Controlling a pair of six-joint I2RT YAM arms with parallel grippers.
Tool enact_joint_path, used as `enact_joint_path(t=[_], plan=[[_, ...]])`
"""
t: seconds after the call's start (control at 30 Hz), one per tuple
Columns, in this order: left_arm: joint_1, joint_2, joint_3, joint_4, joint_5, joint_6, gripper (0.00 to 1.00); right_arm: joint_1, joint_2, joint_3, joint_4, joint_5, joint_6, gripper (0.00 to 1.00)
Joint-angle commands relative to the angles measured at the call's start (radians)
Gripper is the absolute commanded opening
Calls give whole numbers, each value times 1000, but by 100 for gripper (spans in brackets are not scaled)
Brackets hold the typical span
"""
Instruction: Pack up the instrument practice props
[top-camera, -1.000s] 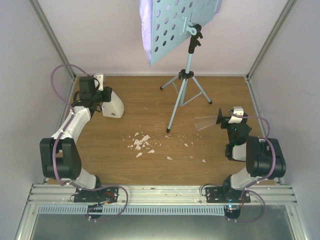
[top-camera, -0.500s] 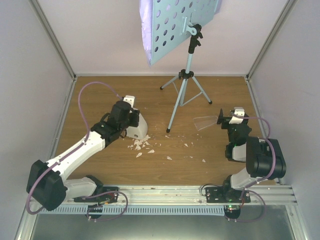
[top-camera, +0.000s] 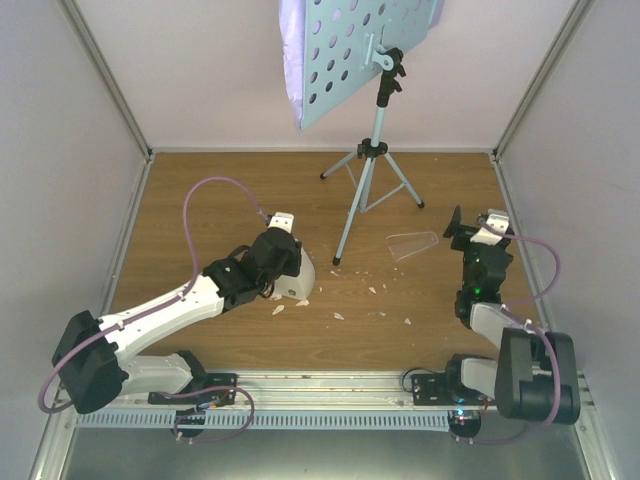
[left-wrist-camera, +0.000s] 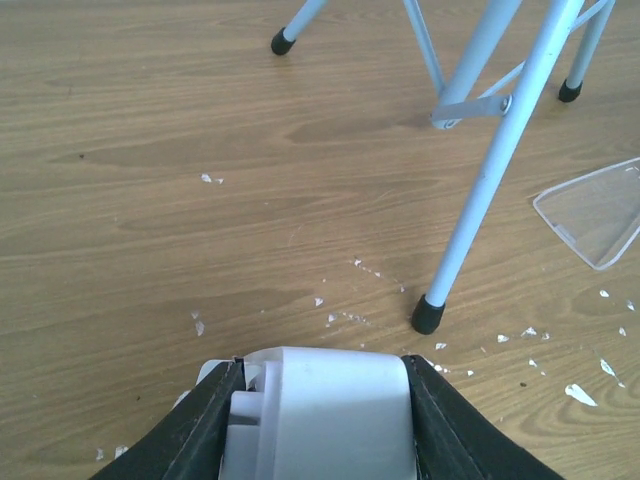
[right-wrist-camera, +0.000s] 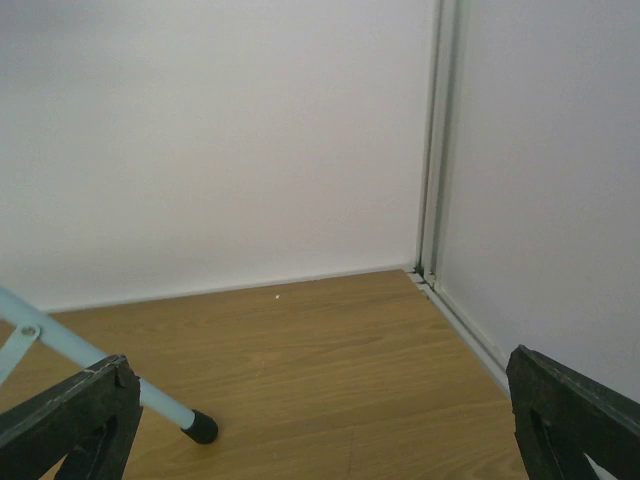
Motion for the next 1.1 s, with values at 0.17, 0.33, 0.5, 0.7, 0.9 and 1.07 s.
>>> enact_joint_path(t=[0.17,0.33,0.5,0.7,0.9,1.07], plan=[[-66,34,-1,83,-8,-66,50,4,-252,128,-520,32,246,100],[-76,-15,-8,87,26,-76,71,0,-417,218,-784,123,394,100],[-76,-128,1,98,91,-37,89,-3,-540,276,-939,134,381,100],[-74,-280,79,24,165,27,99,-3,-571,377,-1096,-26,340,100],[48,-320,228,-141,358,30,99,-3,-543,443,-1144,-407,282,100],[345,-297,140,-84,749,2,99,12,-471,432,-1168,-714,345,91]])
